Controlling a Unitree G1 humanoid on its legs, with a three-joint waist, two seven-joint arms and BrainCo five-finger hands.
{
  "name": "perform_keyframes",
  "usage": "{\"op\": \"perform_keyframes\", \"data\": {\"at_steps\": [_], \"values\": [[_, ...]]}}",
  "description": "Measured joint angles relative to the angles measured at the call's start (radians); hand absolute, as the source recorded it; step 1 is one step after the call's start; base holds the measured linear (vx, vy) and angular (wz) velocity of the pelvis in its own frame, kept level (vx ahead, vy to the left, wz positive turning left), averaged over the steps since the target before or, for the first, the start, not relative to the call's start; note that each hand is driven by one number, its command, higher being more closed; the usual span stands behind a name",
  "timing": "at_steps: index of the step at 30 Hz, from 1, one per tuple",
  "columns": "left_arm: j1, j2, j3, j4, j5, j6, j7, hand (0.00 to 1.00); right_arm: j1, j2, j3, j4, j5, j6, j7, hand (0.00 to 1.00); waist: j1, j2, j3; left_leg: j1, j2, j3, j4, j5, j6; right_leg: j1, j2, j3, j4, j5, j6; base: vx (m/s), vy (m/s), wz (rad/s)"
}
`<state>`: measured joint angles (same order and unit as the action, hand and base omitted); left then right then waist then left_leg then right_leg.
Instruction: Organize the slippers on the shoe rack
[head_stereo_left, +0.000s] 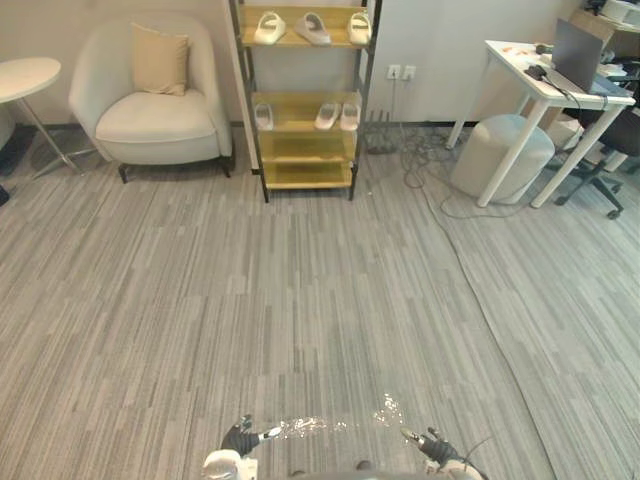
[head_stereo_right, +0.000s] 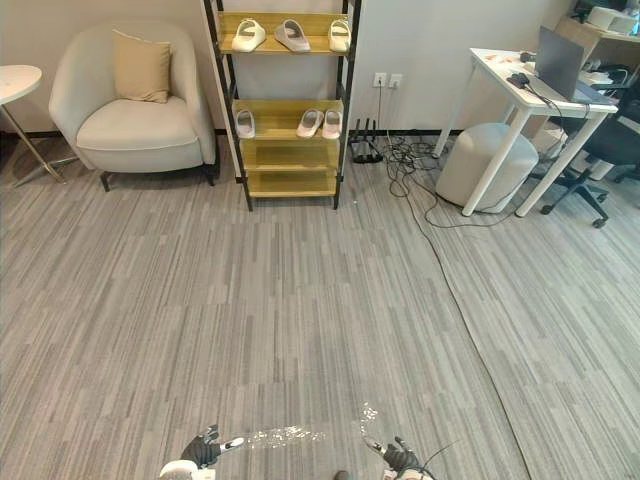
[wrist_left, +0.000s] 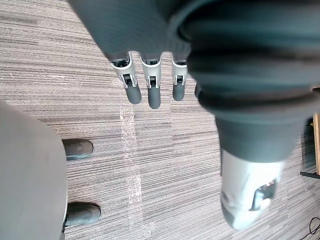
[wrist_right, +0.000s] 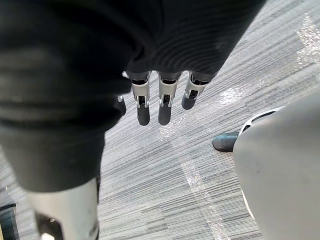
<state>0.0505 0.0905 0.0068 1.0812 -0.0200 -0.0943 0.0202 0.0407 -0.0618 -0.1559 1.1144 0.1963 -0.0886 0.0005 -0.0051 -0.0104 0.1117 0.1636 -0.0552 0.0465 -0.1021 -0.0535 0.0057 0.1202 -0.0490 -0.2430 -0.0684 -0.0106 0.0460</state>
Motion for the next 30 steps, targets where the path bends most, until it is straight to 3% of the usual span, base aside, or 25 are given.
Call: {"op": "perform_keyframes", "data": {"at_steps": [2, 4, 6, 8, 10, 11, 13, 15, 16, 17, 18, 20, 21, 22, 23, 24, 25, 26, 27, 28, 30], "values": [[-0.011, 0.002, -0.006, -0.009, 0.0, 0.0, 0.002, 0.0, -0.006, 0.001, 0.004, -0.003, 0.0, -0.002, 0.0, 0.0, -0.001, -0.006, 0.012, -0.051, 0.004, 0.0, 0.076, -0.045, -0.012, -0.045, -0.004, 0.002, 0.069, -0.048, -0.004, 0.0, -0.049, 0.03], [-0.032, 0.003, -0.004, -0.014, -0.002, 0.0, 0.009, 0.0, -0.011, -0.011, 0.008, -0.008, 0.001, -0.005, -0.002, 0.0, 0.01, 0.004, 0.043, -0.128, 0.026, 0.018, 0.264, -0.159, -0.038, -0.065, -0.002, 0.014, 0.143, -0.1, -0.012, 0.04, -0.047, -0.09], [-0.026, -0.001, -0.005, -0.028, -0.001, 0.0, 0.019, 0.0, -0.012, -0.023, 0.03, -0.012, 0.002, -0.006, -0.002, 0.0, 0.017, 0.012, 0.051, -0.172, 0.044, 0.061, 0.406, -0.187, -0.069, -0.066, 0.001, 0.031, 0.169, -0.133, -0.021, 0.09, -0.028, -0.09], [-0.054, 0.002, 0.003, -0.039, -0.003, -0.001, 0.02, 0.0, -0.015, -0.031, 0.033, -0.031, 0.002, -0.007, -0.006, 0.0, 0.012, 0.0, 0.082, -0.342, 0.089, 0.148, 0.772, -0.156, -0.117, -0.049, -0.028, 0.03, 0.197, -0.169, -0.038, 0.13, -0.026, 0.03], [-0.06, -0.002, 0.014, -0.039, -0.003, -0.004, 0.022, 0.0, -0.024, -0.032, 0.032, -0.032, 0.003, -0.006, -0.011, 0.0, 0.02, 0.017, 0.095, -0.385, 0.124, 0.168, 0.846, -0.204, -0.076, -0.023, -0.031, 0.03, 0.199, -0.189, -0.038, 0.18, 0.0, -0.07], [-0.07, -0.012, 0.012, -0.039, -0.003, -0.004, 0.022, 0.0, -0.025, -0.043, 0.033, -0.031, 0.003, -0.005, -0.015, 0.0, 0.018, 0.027, 0.1, -0.429, 0.148, 0.178, 0.822, -0.224, -0.074, 0.006, -0.04, 0.028, 0.191, -0.208, -0.025, 0.32, 0.067, -0.04], [-0.072, -0.01, 0.012, -0.05, -0.004, -0.005, 0.022, 0.0, -0.026, -0.044, 0.034, -0.03, 0.003, -0.002, -0.018, 0.0, 0.029, 0.025, 0.1, -0.457, 0.147, 0.201, 0.647, -0.195, -0.059, 0.035, -0.074, 0.027, 0.176, -0.228, 0.005, 0.38, 0.187, -0.1], [-0.072, -0.013, 0.012, -0.051, -0.004, -0.007, 0.021, 0.0, -0.03, -0.056, 0.034, -0.029, 0.005, -0.001, -0.019, 0.0, 0.035, 0.025, 0.098, -0.459, 0.123, 0.202, 0.415, -0.031, -0.053, 0.064, -0.098, 0.037, 0.147, -0.255, 0.048, 0.39, 0.234, -0.14], [-0.077, -0.008, 0.012, -0.05, -0.003, -0.006, 0.022, 0.0, -0.035, -0.045, 0.043, -0.027, 0.009, -0.001, -0.02, 0.0, 0.045, -0.001, 0.085, -0.443, 0.08, 0.218, 0.401, -0.023, -0.017, 0.074, -0.131, 0.052, 0.136, -0.257, 0.052, 0.56, 0.245, -0.03], [-0.08, 0.004, 0.013, -0.051, -0.003, -0.006, 0.023, 0.0, -0.042, -0.031, 0.04, -0.03, 0.009, -0.002, -0.015, 0.0, 0.041, -0.019, 0.08, -0.48, 0.069, 0.214, 0.461, -0.084, 0.013, 0.043, -0.146, 0.067, 0.182, -0.236, 0.061, 0.58, 0.241, 0.02], [-0.081, 0.005, 0.014, -0.051, -0.003, -0.006, 0.023, 0.0, -0.044, -0.03, 0.04, -0.03, 0.009, -0.002, -0.015, 0.0, 0.041, -0.02, 0.08, -0.484, 0.069, 0.213, 0.472, -0.092, 0.019, 0.034, -0.148, 0.072, 0.2, -0.236, 0.061, 0.65, 0.268, 0.13], [-0.081, 0.008, 0.013, -0.049, -0.003, -0.006, 0.022, 0.0, -0.039, -0.014, 0.033, -0.026, 0.002, 0.0, -0.007, 0.0, 0.042, -0.035, 0.088, -0.432, 0.064, 0.217, 0.521, -0.181, 0.026, -0.092, -0.18, 0.154, 0.582, -0.238, 0.114, 0.55, 0.235, 0.08], [-0.076, 0.016, 0.009, -0.044, -0.003, 0.001, 0.023, 0.0, -0.036, -0.008, 0.033, -0.026, 0.001, 0.0, 0.0, 0.0, 0.037, -0.045, 0.089, -0.364, 0.055, 0.216, 0.524, -0.223, 0.031, -0.171, -0.188, 0.199, 0.832, -0.21, 0.17, 0.5, 0.169, 0.05], [-0.073, 0.018, 0.003, -0.04, -0.003, 0.003, 0.023, 0.0, -0.034, -0.007, 0.036, -0.027, 0.001, 0.0, 0.001, 0.0, 0.035, -0.045, 0.089, -0.337, 0.054, 0.214, 0.523, -0.236, 0.034, -0.195, -0.185, 0.204, 0.91, -0.207, 0.176, 0.77, 0.189, 0.08], [-0.068, 0.018, -0.008, -0.032, -0.003, 0.007, 0.023, 0.0, -0.034, -0.009, 0.041, -0.035, 0.001, -0.003, 0.003, 0.0, 0.034, -0.042, 0.091, -0.254, 0.049, 0.2, 0.498, -0.258, 0.044, -0.257, -0.185, 0.179, 1.067, -0.224, 0.143, 0.64, 0.116, 0.05], [-0.069, 0.018, -0.017, -0.026, -0.003, 0.014, 0.024, 0.0, -0.039, -0.011, 0.041, -0.035, 0.001, -0.004, 0.004, 0.0, 0.033, -0.041, 0.094, -0.188, 0.045, 0.193, 0.452, -0.258, 0.044, -0.285, -0.182, 0.143, 1.109, -0.245, 0.09, 0.77, 0.118, 0.08], [-0.072, 0.014, -0.034, -0.027, -0.003, 0.015, 0.023, 0.0, -0.046, -0.019, 0.042, -0.037, 0.0, -0.005, 0.005, 0.0, 0.023, -0.024, 0.104, -0.094, 0.052, 0.187, 0.371, -0.258, 0.044, -0.331, -0.166, 0.079, 1.102, -0.282, 0.026, 0.52, 0.057, 0.05], [-0.072, 0.013, -0.035, -0.027, -0.003, 0.015, 0.024, 0.0, -0.048, -0.02, 0.042, -0.038, 0.0, -0.006, 0.005, 0.0, 0.023, -0.02, 0.105, -0.073, 0.055, 0.187, 0.353, -0.258, 0.044, -0.341, -0.158, 0.063, 1.09, -0.29, 0.014, 0.65, 0.036, 0.04], [-0.07, 0.009, -0.035, -0.027, -0.004, 0.016, 0.024, 0.0, -0.059, -0.025, 0.041, -0.043, 0.001, -0.013, 0.007, 0.0, 0.012, -0.01, 0.112, -0.007, 0.077, 0.187, 0.312, -0.258, 0.044, -0.401, -0.121, 0.009, 1.015, -0.318, -0.025, 0.64, -0.015, 0.07], [-0.076, 0.008, -0.036, -0.027, -0.004, 0.016, 0.024, 0.0, -0.067, -0.028, 0.041, -0.058, 0.001, -0.018, 0.008, 0.0, 0.004, 0.002, 0.119, 0.03, 0.102, 0.185, 0.301, -0.258, 0.044, -0.46, -0.08, -0.027, 0.911, -0.324, -0.041, 0.63, -0.039, 0.11], [-0.089, 0.004, -0.036, -0.028, -0.004, 0.016, 0.024, 0.0, -0.068, -0.033, 0.04, -0.087, 0.003, -0.023, 0.009, 0.0, -0.008, 0.016, 0.127, 0.061, 0.134, 0.169, 0.295, -0.258, 0.044, -0.521, -0.024, -0.026, 0.731, -0.288, -0.052, 0.63, -0.107, 0.3]]}}
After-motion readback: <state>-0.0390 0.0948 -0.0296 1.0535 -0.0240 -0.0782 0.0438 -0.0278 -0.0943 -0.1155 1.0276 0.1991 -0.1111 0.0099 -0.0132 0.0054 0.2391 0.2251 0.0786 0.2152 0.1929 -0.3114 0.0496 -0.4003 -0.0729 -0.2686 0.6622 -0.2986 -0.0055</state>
